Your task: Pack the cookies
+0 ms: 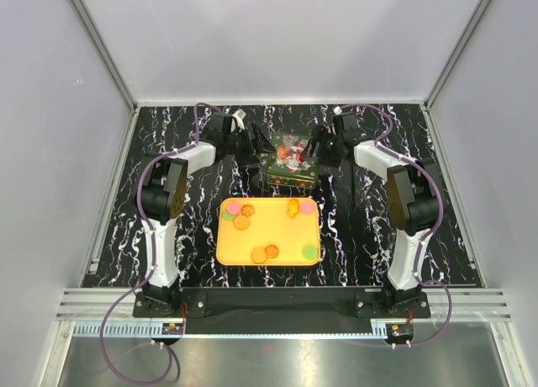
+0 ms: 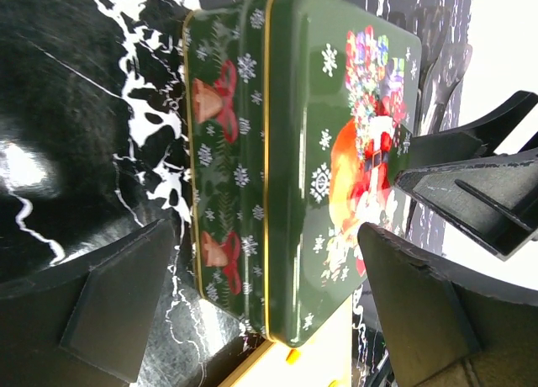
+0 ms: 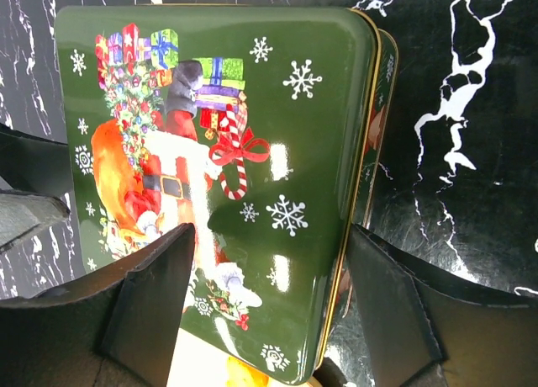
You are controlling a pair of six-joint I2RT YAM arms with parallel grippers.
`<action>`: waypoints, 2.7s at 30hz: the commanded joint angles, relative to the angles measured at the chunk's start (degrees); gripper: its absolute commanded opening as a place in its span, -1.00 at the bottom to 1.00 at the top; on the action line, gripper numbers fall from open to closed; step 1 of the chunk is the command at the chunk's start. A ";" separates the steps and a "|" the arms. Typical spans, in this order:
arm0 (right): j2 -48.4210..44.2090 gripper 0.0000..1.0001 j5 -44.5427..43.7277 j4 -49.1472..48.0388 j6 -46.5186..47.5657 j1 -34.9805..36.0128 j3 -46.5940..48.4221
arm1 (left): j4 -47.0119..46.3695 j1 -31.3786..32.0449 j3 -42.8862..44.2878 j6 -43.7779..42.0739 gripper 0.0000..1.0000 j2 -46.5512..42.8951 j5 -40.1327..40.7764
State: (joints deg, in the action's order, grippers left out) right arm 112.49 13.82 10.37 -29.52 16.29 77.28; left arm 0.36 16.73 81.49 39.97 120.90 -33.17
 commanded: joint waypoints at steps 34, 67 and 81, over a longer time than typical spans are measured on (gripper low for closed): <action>3.88 0.63 -8.64 9.67 6.40 7.08 8.51 | 1.13 4.10 -7.49 2.84 -0.41 -2.69 8.73; 1.42 -0.03 12.45 -2.90 -1.77 2.96 -6.43 | 4.12 6.91 -10.56 1.87 -0.95 -2.34 12.07; -2.09 -0.69 13.42 -3.96 -3.53 1.29 -8.72 | 4.47 6.91 -10.74 0.99 -0.85 -4.97 11.90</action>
State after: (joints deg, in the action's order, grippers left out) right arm 111.87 20.73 1.15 -32.27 15.64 69.89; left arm -1.96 20.82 72.60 42.48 115.09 -22.00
